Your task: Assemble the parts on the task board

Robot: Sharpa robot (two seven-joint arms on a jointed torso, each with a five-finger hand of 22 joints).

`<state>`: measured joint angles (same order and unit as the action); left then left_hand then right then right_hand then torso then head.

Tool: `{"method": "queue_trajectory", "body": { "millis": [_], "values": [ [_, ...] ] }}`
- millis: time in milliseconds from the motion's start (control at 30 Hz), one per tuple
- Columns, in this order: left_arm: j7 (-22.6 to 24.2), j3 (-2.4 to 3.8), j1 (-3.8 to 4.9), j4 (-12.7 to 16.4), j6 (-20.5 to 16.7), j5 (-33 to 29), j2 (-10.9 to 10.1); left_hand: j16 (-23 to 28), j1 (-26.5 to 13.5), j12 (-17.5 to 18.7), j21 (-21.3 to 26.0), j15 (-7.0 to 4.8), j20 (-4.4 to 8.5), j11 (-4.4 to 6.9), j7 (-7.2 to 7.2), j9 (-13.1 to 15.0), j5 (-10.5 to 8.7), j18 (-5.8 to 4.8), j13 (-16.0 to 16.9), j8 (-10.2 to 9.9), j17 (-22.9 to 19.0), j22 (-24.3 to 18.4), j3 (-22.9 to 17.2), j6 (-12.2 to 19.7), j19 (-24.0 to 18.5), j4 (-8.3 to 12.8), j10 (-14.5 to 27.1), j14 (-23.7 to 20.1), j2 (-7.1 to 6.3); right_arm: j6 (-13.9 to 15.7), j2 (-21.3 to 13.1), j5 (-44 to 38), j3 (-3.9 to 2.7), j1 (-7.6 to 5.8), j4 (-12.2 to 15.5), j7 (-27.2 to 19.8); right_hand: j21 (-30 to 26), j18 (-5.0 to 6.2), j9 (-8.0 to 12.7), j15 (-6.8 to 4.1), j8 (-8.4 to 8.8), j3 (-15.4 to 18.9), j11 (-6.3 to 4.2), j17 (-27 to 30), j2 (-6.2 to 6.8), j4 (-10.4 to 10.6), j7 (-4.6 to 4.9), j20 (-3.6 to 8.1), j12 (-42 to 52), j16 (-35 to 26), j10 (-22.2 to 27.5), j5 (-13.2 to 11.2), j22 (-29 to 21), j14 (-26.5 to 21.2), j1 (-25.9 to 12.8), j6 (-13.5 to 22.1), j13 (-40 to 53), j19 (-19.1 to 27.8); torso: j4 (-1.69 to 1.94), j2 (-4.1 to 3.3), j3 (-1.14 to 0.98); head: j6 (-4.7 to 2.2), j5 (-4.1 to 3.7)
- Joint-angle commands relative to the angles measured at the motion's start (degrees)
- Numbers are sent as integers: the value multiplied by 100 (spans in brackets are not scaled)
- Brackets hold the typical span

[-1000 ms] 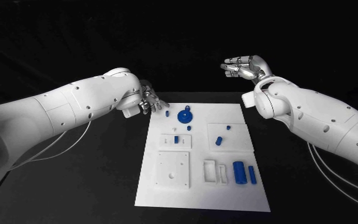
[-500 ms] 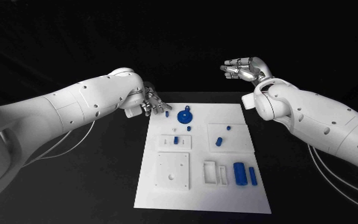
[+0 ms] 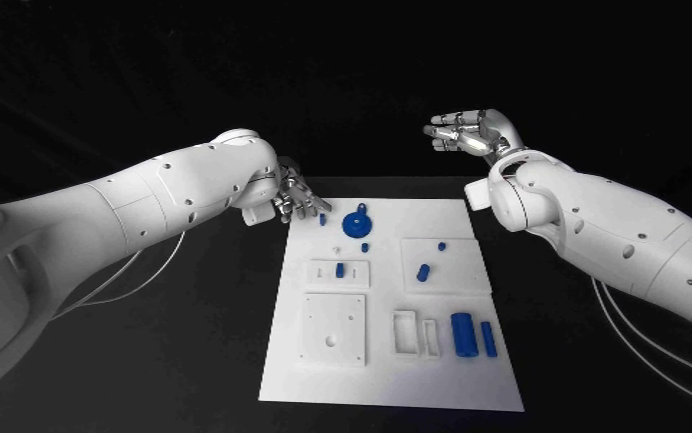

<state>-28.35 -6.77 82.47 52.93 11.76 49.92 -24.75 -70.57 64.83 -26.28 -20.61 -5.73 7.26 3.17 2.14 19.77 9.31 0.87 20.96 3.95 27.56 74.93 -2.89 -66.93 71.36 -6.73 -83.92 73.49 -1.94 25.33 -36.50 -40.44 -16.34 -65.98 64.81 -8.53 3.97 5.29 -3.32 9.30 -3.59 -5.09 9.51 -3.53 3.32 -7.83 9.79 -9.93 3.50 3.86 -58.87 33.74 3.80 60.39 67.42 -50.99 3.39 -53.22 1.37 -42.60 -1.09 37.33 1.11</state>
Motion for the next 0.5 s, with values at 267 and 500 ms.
{"method": "queue_trajectory", "body": {
  "millis": [267,500],
  "values": [
    [124,1,-20,-46,293,18,47,-42,1,-28,4,-7,-38,-28,-17,-3,27,-18,11,20,-8,108,77,-46,-9,118,-31,-62,126,-66,16,-11,-3,1,2,-72,16,110,6,4,33,-18,0,8,-61,-24,7,11,-18,-30,49,-6,-6,-27,-10,30,-9,44,-6,-3,-1,10,-18],
    [140,1,-48,-119,312,36,80,-43,21,-30,1,-7,-38,-28,-17,-6,27,-17,11,19,-11,107,93,-42,-8,156,-28,-64,163,-66,23,-4,-3,1,-3,-79,17,111,6,3,33,-35,0,8,-63,-26,6,11,-18,-30,47,0,-6,-29,-9,28,-9,44,2,-3,-3,21,-34]
  ]
}}
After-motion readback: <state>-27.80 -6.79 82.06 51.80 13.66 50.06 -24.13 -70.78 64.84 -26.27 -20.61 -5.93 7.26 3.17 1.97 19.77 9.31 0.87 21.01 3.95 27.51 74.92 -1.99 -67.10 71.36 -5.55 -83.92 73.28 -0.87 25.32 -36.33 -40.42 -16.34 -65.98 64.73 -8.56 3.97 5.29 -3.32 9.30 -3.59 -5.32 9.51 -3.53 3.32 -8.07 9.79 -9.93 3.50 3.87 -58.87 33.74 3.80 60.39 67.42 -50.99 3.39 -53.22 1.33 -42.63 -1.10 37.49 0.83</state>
